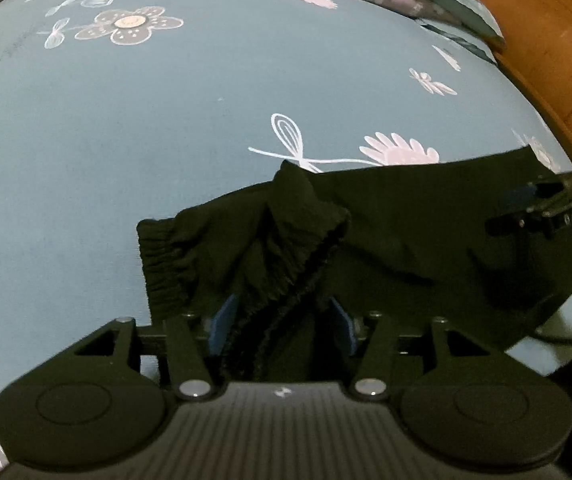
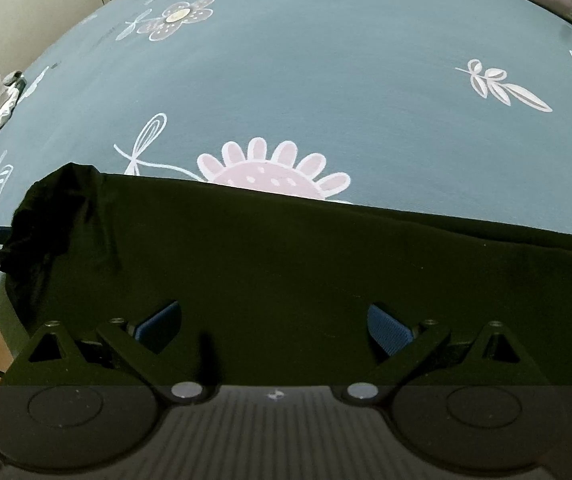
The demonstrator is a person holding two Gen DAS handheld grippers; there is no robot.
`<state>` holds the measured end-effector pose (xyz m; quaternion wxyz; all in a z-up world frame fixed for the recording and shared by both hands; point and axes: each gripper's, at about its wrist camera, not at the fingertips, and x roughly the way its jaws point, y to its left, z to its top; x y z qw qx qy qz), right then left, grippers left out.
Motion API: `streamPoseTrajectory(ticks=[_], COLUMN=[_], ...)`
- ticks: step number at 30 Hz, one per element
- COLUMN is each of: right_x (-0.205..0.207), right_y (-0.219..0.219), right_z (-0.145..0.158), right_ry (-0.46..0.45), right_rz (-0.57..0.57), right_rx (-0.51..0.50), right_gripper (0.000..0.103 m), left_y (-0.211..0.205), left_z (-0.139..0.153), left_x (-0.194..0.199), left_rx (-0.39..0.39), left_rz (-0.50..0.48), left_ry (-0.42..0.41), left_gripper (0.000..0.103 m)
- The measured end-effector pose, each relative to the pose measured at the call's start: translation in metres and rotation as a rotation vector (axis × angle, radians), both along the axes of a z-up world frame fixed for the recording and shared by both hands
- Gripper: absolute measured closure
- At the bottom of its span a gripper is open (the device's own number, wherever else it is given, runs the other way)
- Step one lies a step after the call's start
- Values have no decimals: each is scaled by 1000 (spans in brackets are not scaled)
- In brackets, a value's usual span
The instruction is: Fold clothes
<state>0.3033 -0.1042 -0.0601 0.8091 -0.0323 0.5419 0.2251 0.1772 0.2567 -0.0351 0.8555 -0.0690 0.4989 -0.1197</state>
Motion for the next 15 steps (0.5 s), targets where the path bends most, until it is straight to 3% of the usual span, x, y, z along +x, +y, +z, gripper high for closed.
streamPoseTrajectory(ticks=[3,5,6,7,9,15], right_x=[0,0,0,0,-2,-2], right_y=[2,4,4,5,6,7], right_z=[1,0,0,0,1,3], right_ry=[-1,-2,-2,-3,-6,-12], right_rz=[0,2,2,4,9,8], right_rx=[-1,-3,-5,-8,-10,-6], right_gripper=[2,2,2,2,2,2], left_y=[4,7,9,10,15,47], left_z=[-1,0,0,0,0,12], left_x=[-1,-1,-1,-1,-1,-7], left_rx=[-8,-17,-21,-26,-40,-224], left_rz=[12,27,35,43,63,238], left_ry=[-3,-5,-6,-7,-7,91], left_gripper=[50,58,79,89,93,94])
